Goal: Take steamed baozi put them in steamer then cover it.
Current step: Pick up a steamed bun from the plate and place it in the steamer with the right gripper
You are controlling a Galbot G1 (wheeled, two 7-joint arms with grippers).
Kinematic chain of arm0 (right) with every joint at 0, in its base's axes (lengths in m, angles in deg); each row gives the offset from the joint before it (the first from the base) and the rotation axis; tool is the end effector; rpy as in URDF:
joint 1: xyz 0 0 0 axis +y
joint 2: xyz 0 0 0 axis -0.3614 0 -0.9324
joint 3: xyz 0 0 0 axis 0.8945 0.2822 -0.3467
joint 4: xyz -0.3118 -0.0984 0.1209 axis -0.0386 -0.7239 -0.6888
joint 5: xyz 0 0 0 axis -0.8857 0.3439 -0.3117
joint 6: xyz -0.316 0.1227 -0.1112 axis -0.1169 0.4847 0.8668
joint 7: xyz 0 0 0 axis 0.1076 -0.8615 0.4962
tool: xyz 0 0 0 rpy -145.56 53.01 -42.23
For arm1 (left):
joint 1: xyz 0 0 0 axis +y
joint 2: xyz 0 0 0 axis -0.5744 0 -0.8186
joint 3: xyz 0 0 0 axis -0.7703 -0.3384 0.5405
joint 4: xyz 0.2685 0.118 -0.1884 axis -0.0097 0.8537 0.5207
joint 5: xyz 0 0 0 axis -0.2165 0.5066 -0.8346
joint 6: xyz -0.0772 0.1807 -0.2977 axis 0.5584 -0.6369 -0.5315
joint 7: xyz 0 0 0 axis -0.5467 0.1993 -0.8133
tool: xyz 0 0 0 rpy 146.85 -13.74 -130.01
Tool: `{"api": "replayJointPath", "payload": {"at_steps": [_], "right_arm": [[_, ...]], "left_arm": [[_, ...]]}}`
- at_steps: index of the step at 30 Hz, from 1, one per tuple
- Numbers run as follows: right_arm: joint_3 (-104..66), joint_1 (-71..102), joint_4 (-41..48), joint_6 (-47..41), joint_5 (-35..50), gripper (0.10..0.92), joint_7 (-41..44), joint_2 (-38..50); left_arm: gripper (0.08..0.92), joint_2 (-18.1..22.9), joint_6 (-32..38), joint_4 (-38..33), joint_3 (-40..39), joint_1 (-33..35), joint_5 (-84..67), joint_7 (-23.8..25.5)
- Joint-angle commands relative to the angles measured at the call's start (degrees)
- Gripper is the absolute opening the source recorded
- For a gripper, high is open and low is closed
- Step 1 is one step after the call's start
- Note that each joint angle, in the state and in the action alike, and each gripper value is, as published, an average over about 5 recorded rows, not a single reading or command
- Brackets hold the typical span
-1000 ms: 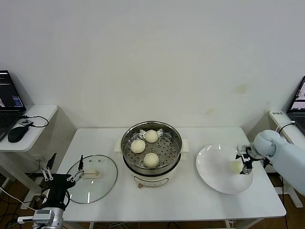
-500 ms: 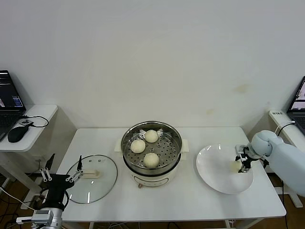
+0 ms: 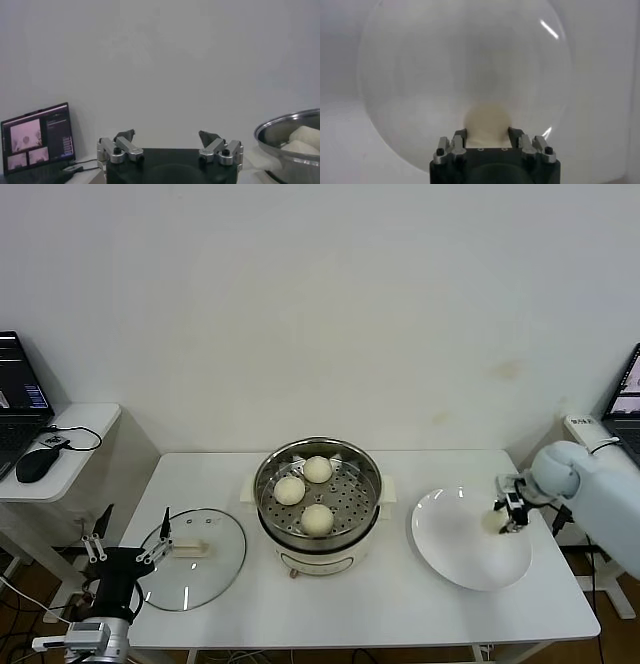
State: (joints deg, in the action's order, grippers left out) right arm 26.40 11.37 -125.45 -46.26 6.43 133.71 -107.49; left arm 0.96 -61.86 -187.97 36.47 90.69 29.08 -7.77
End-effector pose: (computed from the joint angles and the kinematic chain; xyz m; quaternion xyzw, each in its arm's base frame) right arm 0.5056 -0.2098 -0.1687 0.4242 -0.5636 0.5647 0.4284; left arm 0.1637 0.1018 -0.2619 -0.0504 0.9878 0.1427 0.0375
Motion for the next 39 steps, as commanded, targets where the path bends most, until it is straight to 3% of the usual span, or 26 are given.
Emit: {"api": "replayJointPath", "payload": {"at_steps": [1,9,21,39], "right_arm": [[17.7,-25.2,-10.2,-5.0,14.9,0.546,-0.1,1.1],[30.6,-41.4,-16.9,-12.3,29.2,0.551,-4.4,-7.5],[32.5,-37.1,-15.5,-22.3,41.1,0.56,-13.9,-21.3],[33.5,-27.5,-9.5,-28.0,39.9,0.558,-19.7,-28.0]], "left_arm": [[0.823,-0.4,0.0,0.5,-0.1,-0.3,-0.3,0.0],[0.823,-0.5,0.0,2.3,-0.7,-0.8,-1.1,-0.1],[0.823,-0.6,0.0,2.7,-0.2,-0.7,-1.5,0.0],[0.823,-0.2,0.3,3.6,-0.4,-0.7,-2.1,-0.1]]}}
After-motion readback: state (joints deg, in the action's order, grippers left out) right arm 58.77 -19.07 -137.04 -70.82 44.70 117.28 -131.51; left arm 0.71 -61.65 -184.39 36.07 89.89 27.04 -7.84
